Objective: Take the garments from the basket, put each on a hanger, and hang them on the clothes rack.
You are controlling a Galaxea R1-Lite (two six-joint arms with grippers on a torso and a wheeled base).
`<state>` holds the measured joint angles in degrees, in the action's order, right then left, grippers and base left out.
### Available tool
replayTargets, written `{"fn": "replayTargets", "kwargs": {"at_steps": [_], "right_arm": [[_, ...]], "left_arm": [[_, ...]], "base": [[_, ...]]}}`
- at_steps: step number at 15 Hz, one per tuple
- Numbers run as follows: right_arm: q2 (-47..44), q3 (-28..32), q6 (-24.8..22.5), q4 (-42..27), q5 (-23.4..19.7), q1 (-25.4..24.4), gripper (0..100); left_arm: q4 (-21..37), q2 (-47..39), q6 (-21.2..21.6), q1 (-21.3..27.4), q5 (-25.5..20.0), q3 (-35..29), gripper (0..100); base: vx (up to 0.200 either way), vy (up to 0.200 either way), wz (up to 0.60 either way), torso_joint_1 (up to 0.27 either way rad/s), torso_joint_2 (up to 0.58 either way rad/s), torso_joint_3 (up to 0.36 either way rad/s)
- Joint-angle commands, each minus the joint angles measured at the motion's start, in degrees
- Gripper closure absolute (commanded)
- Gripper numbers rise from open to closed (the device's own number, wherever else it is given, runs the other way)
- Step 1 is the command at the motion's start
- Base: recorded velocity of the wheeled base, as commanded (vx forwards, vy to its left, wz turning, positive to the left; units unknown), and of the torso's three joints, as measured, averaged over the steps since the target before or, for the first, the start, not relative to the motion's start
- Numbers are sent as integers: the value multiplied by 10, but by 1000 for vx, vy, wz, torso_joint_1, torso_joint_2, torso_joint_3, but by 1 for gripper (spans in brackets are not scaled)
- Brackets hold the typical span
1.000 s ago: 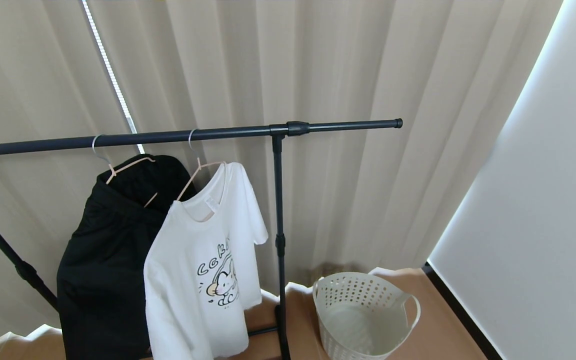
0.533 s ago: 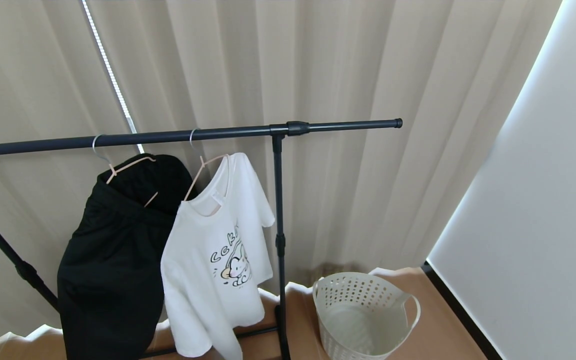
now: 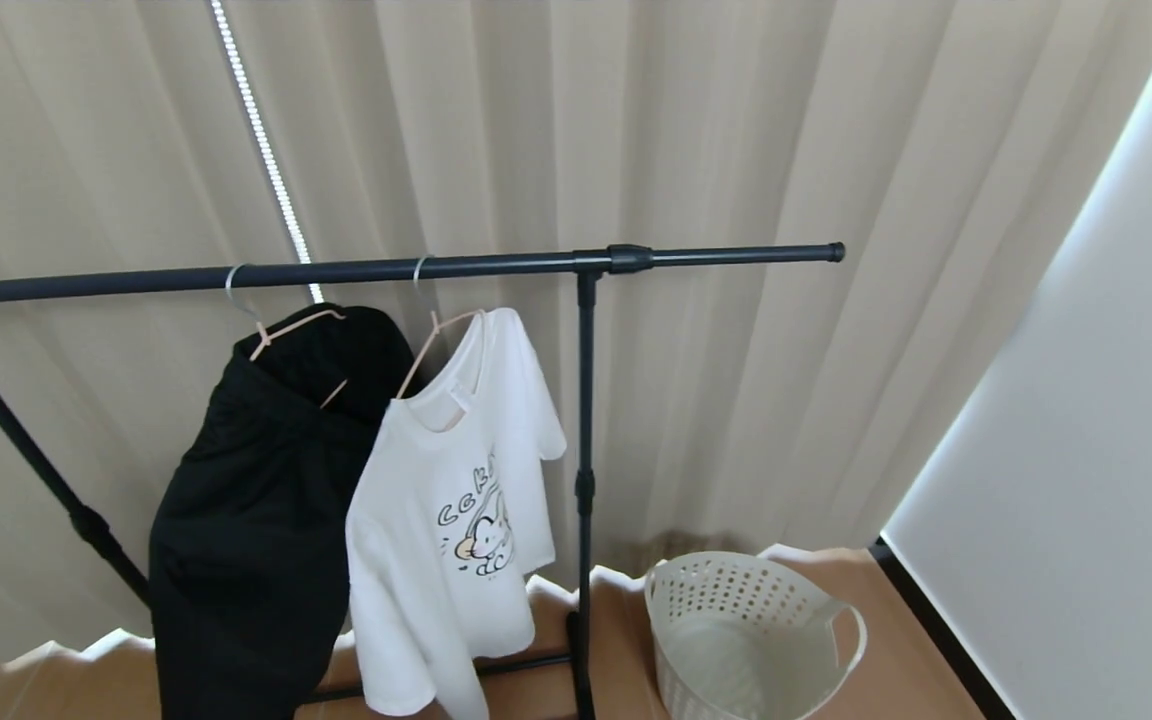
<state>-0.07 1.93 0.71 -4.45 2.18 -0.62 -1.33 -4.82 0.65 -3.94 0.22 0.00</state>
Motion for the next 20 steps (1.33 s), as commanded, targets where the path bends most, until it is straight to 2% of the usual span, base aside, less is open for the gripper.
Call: {"fn": "replayTargets", "kwargs": {"at_steps": [1,20], "right_arm": [[1,0,1,1,-1,0,0],[1,0,0,1,-2,0,0]], "left_arm": [[0,-3,0,0,0,0,0],[0,-3,0,0,0,0,0]], "base": [[0,0,0,0,0,0],[0,0,0,0,0,0]]}}
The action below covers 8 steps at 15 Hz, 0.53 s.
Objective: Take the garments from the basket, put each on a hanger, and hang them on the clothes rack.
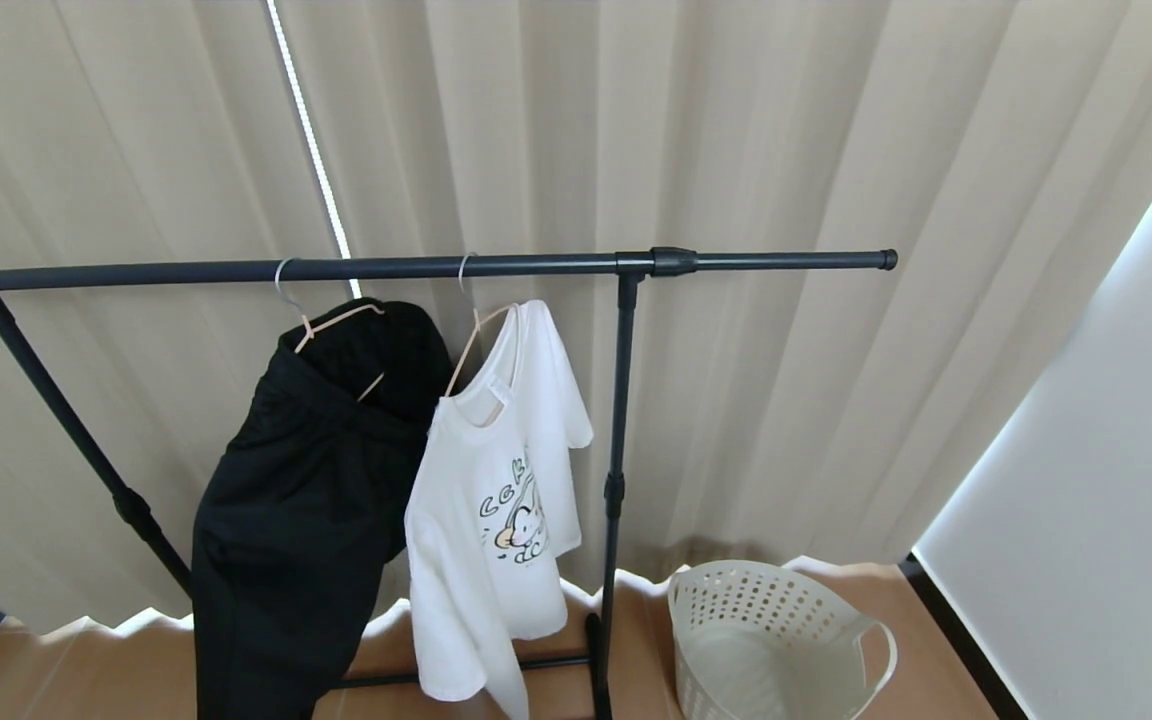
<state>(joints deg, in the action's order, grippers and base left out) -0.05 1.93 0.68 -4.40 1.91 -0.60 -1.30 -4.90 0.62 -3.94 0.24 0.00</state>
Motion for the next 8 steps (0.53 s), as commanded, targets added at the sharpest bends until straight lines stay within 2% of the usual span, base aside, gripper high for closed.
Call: {"fn": "replayTargets", "kwargs": {"at_steps": [1,8], "right_arm": [[0,0,0,0,0,0,0],[0,0,0,0,1,0,0]], "left_arm": [[-1,-2,1,0,0,0,0],[0,-2,1,0,0,0,0]], "base": [[0,0,0,0,0,0],[0,0,0,0,0,0]]}}
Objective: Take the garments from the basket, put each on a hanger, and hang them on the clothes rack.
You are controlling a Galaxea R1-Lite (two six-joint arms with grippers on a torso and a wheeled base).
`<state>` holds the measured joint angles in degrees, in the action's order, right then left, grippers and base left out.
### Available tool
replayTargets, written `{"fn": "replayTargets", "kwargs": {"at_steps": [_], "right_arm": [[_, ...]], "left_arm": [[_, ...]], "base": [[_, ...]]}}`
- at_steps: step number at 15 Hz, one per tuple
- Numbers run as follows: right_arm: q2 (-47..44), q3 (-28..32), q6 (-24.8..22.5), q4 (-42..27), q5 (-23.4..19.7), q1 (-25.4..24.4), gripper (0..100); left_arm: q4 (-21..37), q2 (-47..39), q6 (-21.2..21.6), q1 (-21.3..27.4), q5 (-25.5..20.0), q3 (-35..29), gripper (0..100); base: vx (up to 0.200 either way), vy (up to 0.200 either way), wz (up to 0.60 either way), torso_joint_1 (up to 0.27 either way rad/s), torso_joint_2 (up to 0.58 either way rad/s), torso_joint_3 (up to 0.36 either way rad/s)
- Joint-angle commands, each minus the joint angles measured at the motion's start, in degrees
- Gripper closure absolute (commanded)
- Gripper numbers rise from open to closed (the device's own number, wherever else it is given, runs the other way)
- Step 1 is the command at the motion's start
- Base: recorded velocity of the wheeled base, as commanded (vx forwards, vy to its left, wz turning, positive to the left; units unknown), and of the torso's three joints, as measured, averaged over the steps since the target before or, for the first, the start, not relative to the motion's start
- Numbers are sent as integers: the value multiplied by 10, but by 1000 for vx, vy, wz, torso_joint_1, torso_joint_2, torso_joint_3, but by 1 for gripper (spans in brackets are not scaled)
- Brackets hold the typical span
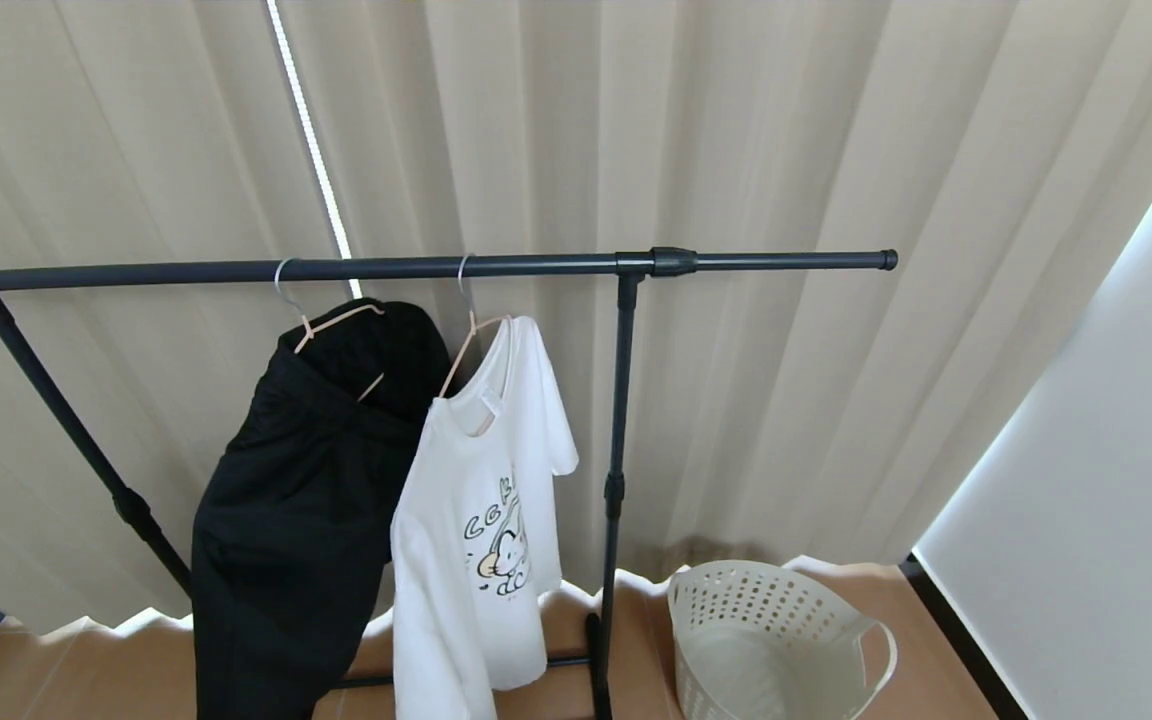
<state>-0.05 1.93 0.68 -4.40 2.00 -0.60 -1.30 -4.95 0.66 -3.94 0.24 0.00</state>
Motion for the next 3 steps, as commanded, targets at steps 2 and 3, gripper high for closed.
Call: {"fn": "replayTargets", "kwargs": {"at_steps": [2,3], "right_arm": [[0,0,-1,0,-1,0,0],[0,0,-1,-1,-1,0,0]], "left_arm": [[0,-1,0,0,0,0,0],[0,-1,0,0,0,0,0]], "base": [[0,0,0,0,0,0],[0,0,0,0,0,0]]}}
